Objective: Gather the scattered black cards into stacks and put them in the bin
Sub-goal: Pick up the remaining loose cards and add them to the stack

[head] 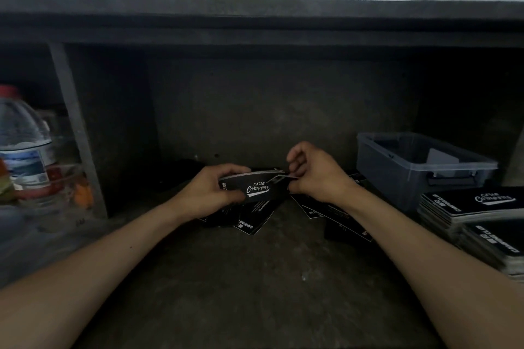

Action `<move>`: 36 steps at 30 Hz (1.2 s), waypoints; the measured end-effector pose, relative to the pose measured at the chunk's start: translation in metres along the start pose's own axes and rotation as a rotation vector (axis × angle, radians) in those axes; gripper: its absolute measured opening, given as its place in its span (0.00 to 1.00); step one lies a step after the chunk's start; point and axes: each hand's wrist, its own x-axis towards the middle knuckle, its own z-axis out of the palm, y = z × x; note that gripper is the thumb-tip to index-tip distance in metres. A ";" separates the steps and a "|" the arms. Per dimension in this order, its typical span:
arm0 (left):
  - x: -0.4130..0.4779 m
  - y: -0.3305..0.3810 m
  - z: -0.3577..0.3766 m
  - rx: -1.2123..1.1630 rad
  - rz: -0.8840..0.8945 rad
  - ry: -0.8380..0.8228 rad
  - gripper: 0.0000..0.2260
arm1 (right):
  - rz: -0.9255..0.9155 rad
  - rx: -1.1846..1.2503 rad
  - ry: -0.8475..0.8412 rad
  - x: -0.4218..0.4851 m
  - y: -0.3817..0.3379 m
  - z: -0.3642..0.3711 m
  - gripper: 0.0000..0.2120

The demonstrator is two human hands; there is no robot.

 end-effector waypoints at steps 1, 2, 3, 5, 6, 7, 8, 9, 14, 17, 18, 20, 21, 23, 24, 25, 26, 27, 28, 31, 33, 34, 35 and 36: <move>-0.001 0.000 0.001 -0.005 0.007 -0.012 0.20 | -0.008 -0.003 0.039 0.001 0.001 0.000 0.23; -0.002 0.001 0.002 -0.006 0.009 -0.019 0.21 | -0.021 -0.009 0.069 0.001 0.002 0.001 0.23; -0.002 0.001 0.003 0.002 0.009 -0.019 0.23 | -0.041 -0.018 0.092 0.000 0.003 0.002 0.23; -0.002 0.003 0.005 0.028 0.013 0.007 0.25 | -0.083 -0.049 0.110 -0.002 0.001 0.007 0.23; -0.002 0.003 0.005 0.037 0.022 0.021 0.25 | -0.099 -0.060 0.103 -0.002 -0.001 0.008 0.23; -0.002 0.003 0.006 0.044 0.036 0.029 0.25 | -0.114 -0.066 0.088 -0.002 -0.002 0.009 0.23; -0.002 0.003 0.006 0.052 0.048 0.026 0.24 | -0.127 -0.067 0.077 -0.001 -0.003 0.011 0.23; -0.002 0.003 0.007 0.056 0.058 0.015 0.23 | -0.136 -0.069 0.082 0.000 -0.005 0.012 0.23; -0.003 0.004 0.010 0.048 0.094 0.015 0.14 | -0.157 -0.322 0.157 0.002 -0.015 0.014 0.25; -0.002 0.002 0.008 0.098 0.126 0.029 0.09 | -0.054 -0.050 0.040 0.007 -0.012 0.000 0.21; -0.002 0.002 0.008 0.105 0.127 0.026 0.10 | -0.028 0.069 0.039 0.008 -0.010 -0.008 0.20; -0.002 0.003 0.008 0.099 0.111 0.020 0.11 | 0.020 0.112 0.121 0.009 -0.006 -0.024 0.17; -0.002 0.004 0.008 0.087 0.095 0.019 0.12 | 0.073 0.035 0.139 0.010 -0.003 -0.032 0.16; -0.001 0.005 0.008 0.052 0.071 0.023 0.13 | 0.235 -0.237 0.011 0.006 0.004 -0.044 0.18; -0.002 0.006 0.009 0.036 0.066 0.025 0.13 | 0.307 -0.331 -0.089 0.002 0.005 -0.045 0.20; -0.002 0.006 0.009 0.024 0.065 0.024 0.12 | 0.342 -0.371 -0.160 -0.001 0.006 -0.041 0.20; -0.003 0.006 0.009 0.022 0.070 0.018 0.11 | 0.329 -0.381 -0.175 -0.003 0.005 -0.034 0.19; -0.004 0.007 0.010 0.034 0.082 0.011 0.12 | 0.288 -0.385 -0.153 -0.004 0.004 -0.024 0.18; -0.004 0.007 0.010 0.057 0.098 0.007 0.14 | 0.233 -0.388 -0.123 -0.004 0.001 -0.015 0.18; -0.002 0.004 0.007 0.123 0.134 0.025 0.14 | 0.197 -0.174 -0.111 0.000 -0.008 -0.002 0.22; -0.001 0.002 0.004 0.112 0.128 0.035 0.14 | 0.265 -0.208 -0.116 0.003 -0.008 -0.014 0.24; 0.000 0.001 0.004 0.101 0.122 0.038 0.15 | 0.299 -0.373 -0.140 0.004 -0.005 -0.024 0.25; 0.000 0.000 0.003 0.090 0.116 0.042 0.15 | 0.348 -0.535 -0.193 0.003 -0.004 -0.032 0.28; 0.001 -0.001 0.003 0.083 0.112 0.047 0.15 | 0.411 -0.659 -0.267 -0.001 -0.003 -0.038 0.32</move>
